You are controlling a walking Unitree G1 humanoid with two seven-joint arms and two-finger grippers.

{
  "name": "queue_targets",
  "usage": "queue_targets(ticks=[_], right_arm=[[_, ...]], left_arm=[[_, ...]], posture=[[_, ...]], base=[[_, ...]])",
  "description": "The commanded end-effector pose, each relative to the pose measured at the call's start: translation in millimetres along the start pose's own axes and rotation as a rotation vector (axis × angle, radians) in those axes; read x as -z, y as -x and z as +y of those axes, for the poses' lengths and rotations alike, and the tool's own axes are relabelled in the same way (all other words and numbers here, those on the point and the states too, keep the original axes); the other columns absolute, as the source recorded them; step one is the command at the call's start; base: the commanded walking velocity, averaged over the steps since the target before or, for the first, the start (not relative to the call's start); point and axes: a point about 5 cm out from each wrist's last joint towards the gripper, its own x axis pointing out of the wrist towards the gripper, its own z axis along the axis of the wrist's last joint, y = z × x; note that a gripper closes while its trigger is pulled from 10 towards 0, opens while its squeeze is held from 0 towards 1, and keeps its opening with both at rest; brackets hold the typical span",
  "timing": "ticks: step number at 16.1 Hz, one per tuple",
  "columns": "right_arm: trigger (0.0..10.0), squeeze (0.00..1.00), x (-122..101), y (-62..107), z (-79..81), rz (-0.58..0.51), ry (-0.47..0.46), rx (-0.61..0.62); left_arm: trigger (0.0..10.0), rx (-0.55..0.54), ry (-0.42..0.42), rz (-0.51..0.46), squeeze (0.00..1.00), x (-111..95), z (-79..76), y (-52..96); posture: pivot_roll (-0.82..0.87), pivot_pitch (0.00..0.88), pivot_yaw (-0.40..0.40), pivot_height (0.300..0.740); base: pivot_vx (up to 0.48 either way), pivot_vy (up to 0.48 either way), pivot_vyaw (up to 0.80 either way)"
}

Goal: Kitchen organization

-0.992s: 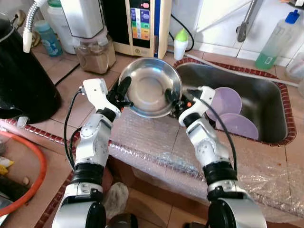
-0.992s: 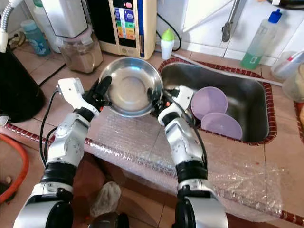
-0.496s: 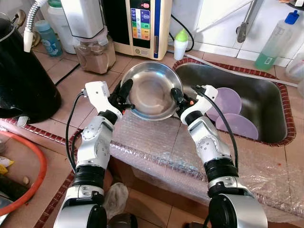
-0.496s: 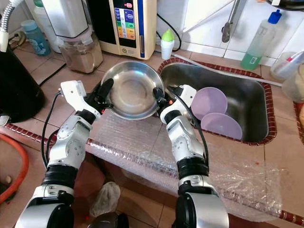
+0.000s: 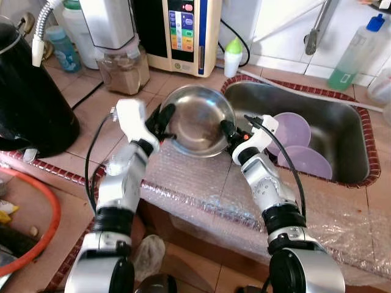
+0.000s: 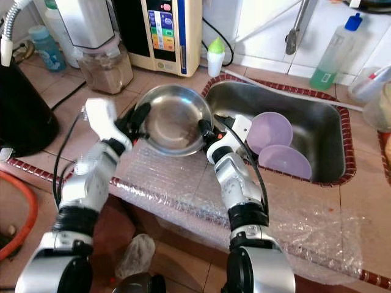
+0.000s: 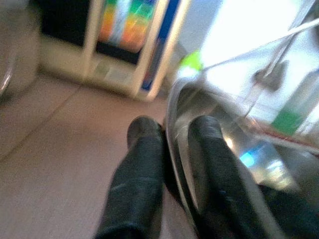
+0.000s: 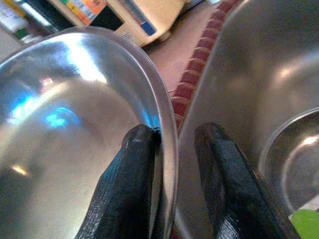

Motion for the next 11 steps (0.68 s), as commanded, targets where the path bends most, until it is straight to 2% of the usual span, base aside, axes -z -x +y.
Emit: queue_targets(ticks=[1, 4, 6, 9, 11], right_arm=[[0.0, 0.0, -15.8, 0.3, -16.7, -0.068, -0.062, 0.127], [0.0, 0.0, -25.3, -1.4, -21.4, -0.129, -0.084, 0.192], [0.0, 0.0, -34.1, 0.2, -30.3, -0.198, -0.099, 0.272], [0.0, 0.0, -48.7, 3.7, -44.2, -0.267, -0.059, 0.386], [0.0, 0.0, -55.0, 3.3, -47.6, -0.286, -0.064, 0.401]], left_arm=[[10.0, 0.12, -0.09, -0.025, 1.0, -11.6, -16.8, -5.7], [10.0, 0.137, -0.148, 0.003, 1.0, -11.2, -18.3, -5.6], [10.0, 0.158, -0.151, 0.023, 1.0, -10.5, -21.4, -3.3], [10.0, 0.161, -0.18, 0.075, 1.0, -3.7, -18.7, 3.5], [10.0, 0.154, -0.181, 0.098, 1.0, 0.2, -16.2, 7.8]], posture=[[0.06, 0.018, 0.036, 0.74], [0.06, 0.011, 0.039, 0.74], [0.06, 0.013, 0.038, 0.74], [0.07, 0.02, 0.034, 0.74], [0.07, 0.021, 0.034, 0.74]], base=[[0.0, 0.0, 0.0], [0.0, 0.0, 0.0], [0.0, 0.0, 0.0], [0.0, 0.0, 0.0], [0.0, 0.0, 0.0]])
